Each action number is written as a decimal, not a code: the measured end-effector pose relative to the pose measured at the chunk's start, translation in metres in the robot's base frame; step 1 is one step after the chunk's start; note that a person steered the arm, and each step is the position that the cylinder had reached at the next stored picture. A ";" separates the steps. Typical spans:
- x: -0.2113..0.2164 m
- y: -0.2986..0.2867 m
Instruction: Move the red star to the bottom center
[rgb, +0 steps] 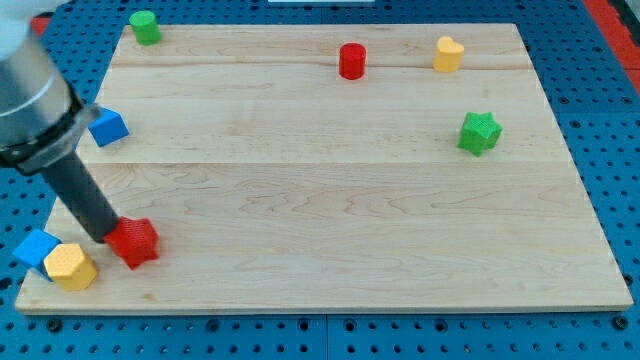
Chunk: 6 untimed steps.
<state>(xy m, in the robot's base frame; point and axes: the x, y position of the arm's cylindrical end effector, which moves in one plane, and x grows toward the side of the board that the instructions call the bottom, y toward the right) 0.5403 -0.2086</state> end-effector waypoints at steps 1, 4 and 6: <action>0.007 0.019; 0.035 0.006; 0.009 0.053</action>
<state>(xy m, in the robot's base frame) 0.5490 -0.1552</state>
